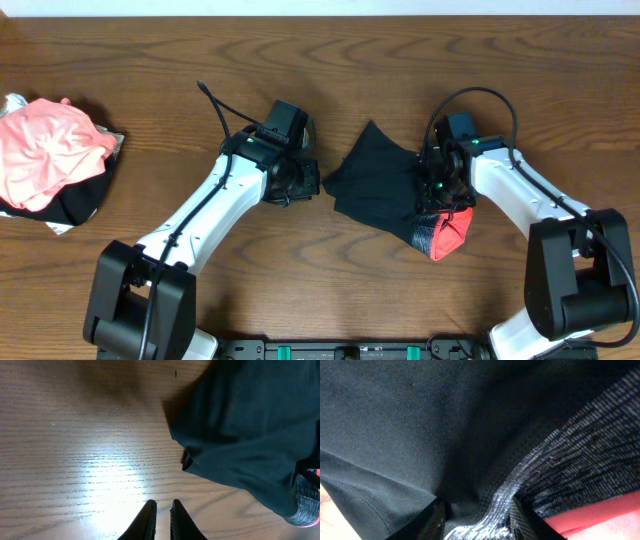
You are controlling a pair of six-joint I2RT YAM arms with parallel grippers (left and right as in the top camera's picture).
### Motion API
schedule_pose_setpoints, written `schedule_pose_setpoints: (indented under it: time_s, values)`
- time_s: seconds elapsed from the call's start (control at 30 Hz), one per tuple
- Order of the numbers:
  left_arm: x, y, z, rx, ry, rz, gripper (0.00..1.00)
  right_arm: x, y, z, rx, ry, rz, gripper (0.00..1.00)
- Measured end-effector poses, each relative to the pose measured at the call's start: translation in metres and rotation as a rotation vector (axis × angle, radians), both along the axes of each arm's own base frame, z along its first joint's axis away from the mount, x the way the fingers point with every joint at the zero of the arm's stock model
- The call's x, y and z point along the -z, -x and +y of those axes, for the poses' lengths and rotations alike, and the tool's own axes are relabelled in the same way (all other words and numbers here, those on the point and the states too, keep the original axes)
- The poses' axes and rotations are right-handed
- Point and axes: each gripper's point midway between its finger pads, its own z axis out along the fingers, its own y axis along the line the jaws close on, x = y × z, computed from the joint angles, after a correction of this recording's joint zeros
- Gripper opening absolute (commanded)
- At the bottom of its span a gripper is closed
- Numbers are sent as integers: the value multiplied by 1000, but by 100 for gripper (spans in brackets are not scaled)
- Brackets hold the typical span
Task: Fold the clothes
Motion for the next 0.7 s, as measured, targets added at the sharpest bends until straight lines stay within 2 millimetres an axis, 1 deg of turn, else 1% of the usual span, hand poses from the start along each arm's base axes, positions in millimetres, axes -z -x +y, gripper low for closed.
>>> schedule_pose_setpoints:
  time_s: [0.1, 0.17, 0.2, 0.27, 0.4, 0.47, 0.53, 0.6, 0.7]
  values:
    - [0, 0, 0, 0, 0, 0, 12, 0, -3, 3, 3, -22, -1, 36]
    - [0, 0, 0, 0, 0, 0, 12, -1, -7, 11, 10, -84, -11, 33]
    - [0, 0, 0, 0, 0, 0, 13, -2, -10, 18, 10, -127, -21, 31]
    - [0, 0, 0, 0, 0, 0, 13, -6, -17, 39, -2, -243, -38, 29]
    - [0, 0, 0, 0, 0, 0, 13, -9, -14, 66, -13, -358, -16, 28]
    - [0, 0, 0, 0, 0, 0, 13, -11, -11, 77, -25, -392, -8, 28]
    - [0, 0, 0, 0, 0, 0, 13, -13, -8, 87, -43, -414, -6, 30]
    - [0, 0, 0, 0, 0, 0, 13, -14, -8, 93, -54, -431, -9, 31]
    - [0, 0, 0, 0, 0, 0, 13, -16, -8, 97, -58, -446, -9, 34]
